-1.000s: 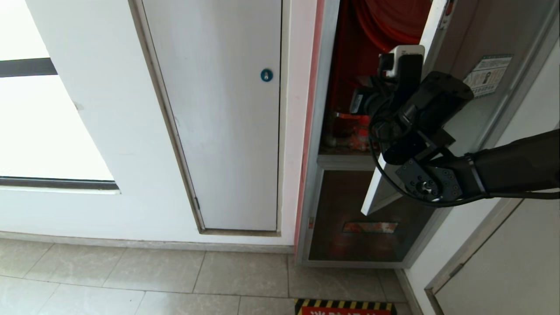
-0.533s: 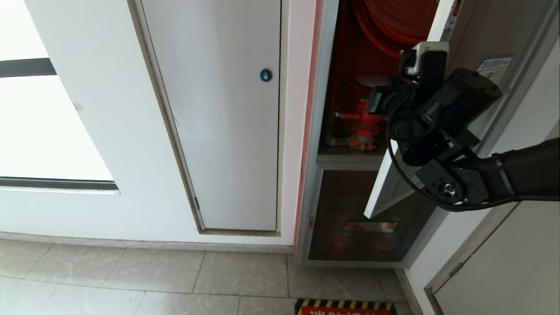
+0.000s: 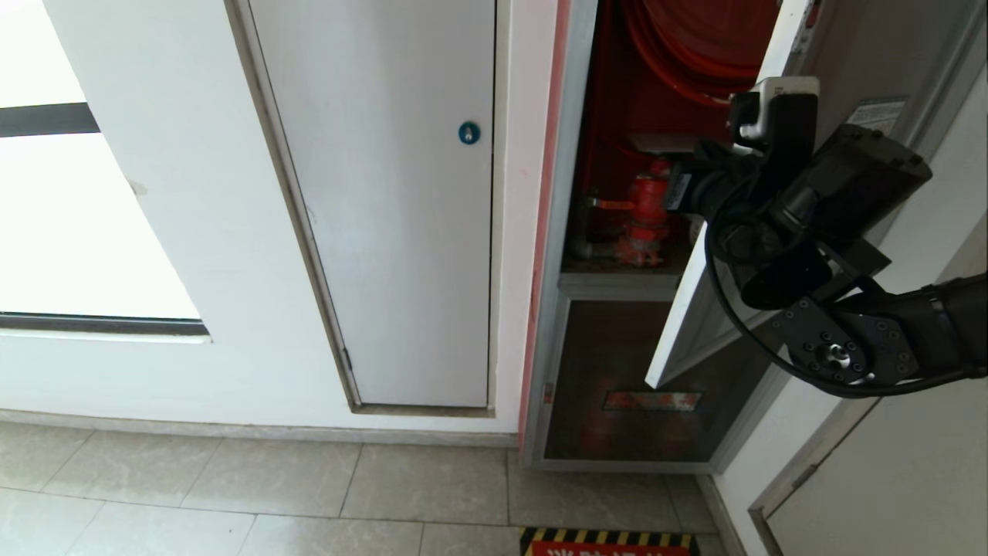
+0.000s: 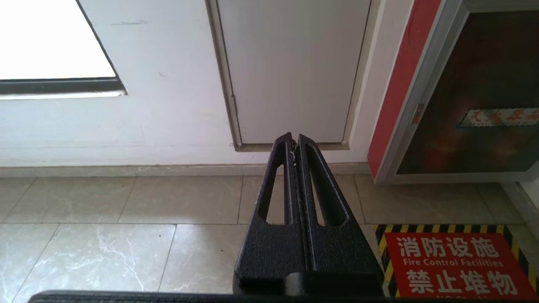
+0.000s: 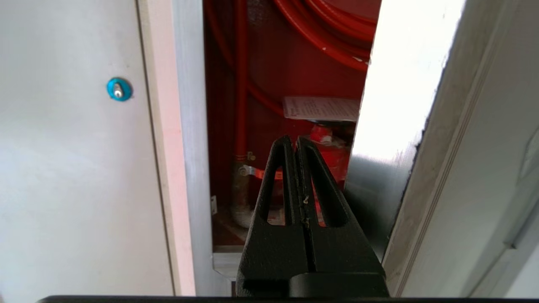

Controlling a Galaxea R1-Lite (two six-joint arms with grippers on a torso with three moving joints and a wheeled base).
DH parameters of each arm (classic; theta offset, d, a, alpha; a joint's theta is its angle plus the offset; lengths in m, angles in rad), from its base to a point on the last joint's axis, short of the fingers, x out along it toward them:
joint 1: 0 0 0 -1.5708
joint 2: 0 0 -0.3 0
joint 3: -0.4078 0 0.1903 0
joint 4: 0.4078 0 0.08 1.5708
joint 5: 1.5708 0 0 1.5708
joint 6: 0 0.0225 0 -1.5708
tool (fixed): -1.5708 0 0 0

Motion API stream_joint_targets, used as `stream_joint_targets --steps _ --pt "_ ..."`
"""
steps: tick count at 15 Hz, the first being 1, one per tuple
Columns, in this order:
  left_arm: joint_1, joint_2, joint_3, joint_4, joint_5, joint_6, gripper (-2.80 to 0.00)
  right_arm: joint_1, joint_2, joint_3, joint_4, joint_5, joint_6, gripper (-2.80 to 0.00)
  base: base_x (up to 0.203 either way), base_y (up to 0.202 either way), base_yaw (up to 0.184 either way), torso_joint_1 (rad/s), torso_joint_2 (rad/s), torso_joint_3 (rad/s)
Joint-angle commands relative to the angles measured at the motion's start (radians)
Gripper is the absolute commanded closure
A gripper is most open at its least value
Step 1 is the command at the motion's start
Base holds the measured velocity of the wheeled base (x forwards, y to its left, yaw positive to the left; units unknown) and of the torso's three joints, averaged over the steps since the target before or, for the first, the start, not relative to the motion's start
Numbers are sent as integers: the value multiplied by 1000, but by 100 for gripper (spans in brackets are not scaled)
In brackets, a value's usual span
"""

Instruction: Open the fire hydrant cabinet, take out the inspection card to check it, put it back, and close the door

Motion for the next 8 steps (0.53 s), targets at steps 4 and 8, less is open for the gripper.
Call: stream_joint_targets --steps 4,8 --pt "1 2 0 -1 0 0 0 -10 -37 21 -4 -4 -2 0 0 0 0 0 0 0" --pt "1 2 0 0 0 0 0 -12 -85 65 -4 -5 -2 0 0 0 0 0 0 0"
